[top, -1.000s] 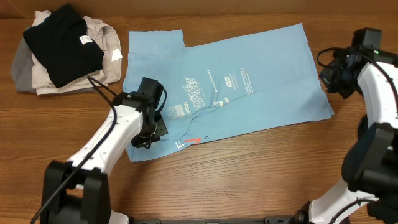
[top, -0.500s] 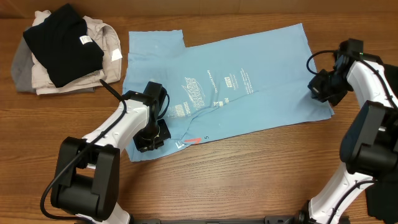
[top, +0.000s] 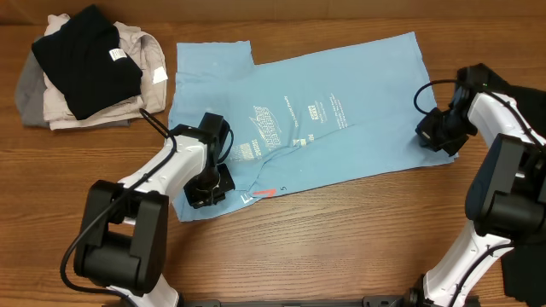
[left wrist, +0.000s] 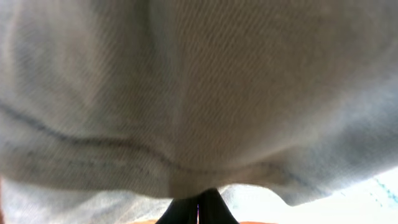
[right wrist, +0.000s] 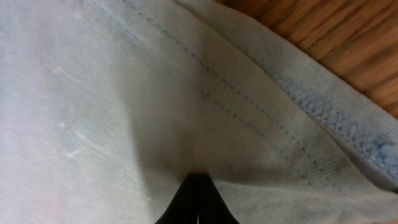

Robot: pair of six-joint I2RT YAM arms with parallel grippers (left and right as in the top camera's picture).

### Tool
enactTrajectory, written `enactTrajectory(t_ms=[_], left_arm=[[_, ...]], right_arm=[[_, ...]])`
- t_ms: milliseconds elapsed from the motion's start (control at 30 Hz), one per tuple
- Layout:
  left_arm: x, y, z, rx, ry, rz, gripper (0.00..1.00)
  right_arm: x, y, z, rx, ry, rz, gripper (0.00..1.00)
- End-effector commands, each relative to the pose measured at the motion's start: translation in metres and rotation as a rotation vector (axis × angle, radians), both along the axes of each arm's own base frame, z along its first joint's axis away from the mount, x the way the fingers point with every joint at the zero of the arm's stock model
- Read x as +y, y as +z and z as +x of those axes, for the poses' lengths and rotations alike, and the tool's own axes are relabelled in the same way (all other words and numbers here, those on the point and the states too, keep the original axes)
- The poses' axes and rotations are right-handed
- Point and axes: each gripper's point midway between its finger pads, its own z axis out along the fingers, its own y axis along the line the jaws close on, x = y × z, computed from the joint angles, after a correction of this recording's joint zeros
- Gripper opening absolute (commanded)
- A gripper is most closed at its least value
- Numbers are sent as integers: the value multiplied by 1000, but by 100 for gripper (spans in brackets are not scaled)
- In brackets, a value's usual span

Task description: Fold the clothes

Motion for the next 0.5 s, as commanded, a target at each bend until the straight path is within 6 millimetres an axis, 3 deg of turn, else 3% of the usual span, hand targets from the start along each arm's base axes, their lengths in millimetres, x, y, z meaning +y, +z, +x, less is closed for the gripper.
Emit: enactTrajectory(t_ms=[0, 167, 467], left_arm=[[2, -7, -3, 25, 26, 5, 4], [6, -8, -2, 25, 37, 11, 4], [43, -8, 5, 25, 90, 4, 4]], right_arm=[[4, -10, -4, 7, 14, 7, 4], [-3, -14, -14, 49, -37, -33, 4], [-9, -14, -34, 140, -119, -61, 4]])
